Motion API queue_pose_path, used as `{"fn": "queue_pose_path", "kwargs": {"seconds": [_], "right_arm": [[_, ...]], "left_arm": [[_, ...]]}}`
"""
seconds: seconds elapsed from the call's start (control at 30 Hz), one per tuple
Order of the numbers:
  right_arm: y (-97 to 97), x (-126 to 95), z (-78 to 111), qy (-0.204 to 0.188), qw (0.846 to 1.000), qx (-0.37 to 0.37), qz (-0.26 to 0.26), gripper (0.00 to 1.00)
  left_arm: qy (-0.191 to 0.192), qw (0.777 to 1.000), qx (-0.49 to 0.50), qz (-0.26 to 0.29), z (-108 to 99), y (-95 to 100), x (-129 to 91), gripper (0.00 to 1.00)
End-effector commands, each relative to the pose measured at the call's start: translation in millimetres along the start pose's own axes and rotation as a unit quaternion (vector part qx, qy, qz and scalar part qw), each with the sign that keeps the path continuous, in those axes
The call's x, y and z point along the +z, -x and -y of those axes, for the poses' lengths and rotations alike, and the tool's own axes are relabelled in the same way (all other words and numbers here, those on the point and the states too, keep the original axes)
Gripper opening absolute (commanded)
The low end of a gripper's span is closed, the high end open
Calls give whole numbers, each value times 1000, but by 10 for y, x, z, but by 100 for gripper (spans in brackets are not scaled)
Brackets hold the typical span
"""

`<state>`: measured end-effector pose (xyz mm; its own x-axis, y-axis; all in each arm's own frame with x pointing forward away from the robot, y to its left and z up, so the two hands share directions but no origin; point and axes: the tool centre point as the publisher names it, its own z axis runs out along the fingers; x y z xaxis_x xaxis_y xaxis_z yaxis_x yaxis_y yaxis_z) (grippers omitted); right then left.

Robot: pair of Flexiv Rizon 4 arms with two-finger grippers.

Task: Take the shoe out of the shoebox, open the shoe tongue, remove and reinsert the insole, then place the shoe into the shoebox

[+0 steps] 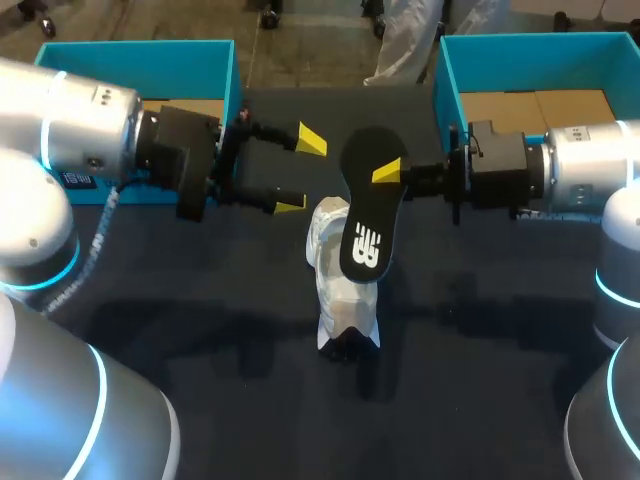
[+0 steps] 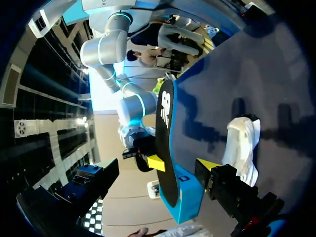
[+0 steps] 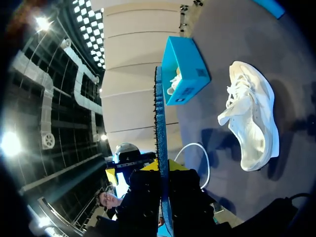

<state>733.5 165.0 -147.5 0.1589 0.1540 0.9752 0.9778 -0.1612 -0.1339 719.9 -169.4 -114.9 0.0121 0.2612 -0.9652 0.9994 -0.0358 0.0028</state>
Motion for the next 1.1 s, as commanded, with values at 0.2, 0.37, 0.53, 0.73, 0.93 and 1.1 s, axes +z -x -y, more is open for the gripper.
{"fn": "queue_pose_path", "kwargs": {"seconds": [0.2, 0.37, 0.53, 0.73, 0.93, 1.1], "right_arm": [[-94, 114, 113, 4, 1000, -9, -5, 0], [-112, 138, 202, 5, 1000, -8, -9, 0], [-112, 146, 297, 5, 1000, -6, -12, 0], [-149, 201, 384, -3, 1000, -19, -11, 0], [-161, 252, 431, -8, 1000, -27, -11, 0], [-145, 319, 452, -14, 999, -28, -16, 0]], "left_arm": [[19, 990, -34, 134, 50, -192, 225, 100], [21, 987, -35, 153, 37, -237, 258, 100], [26, 986, -29, 159, -7, -276, 265, 100], [36, 985, -25, 166, -98, -288, 278, 100], [43, 983, -25, 174, -190, -267, 339, 98], [44, 983, -24, 176, -216, -255, 382, 83]]}}
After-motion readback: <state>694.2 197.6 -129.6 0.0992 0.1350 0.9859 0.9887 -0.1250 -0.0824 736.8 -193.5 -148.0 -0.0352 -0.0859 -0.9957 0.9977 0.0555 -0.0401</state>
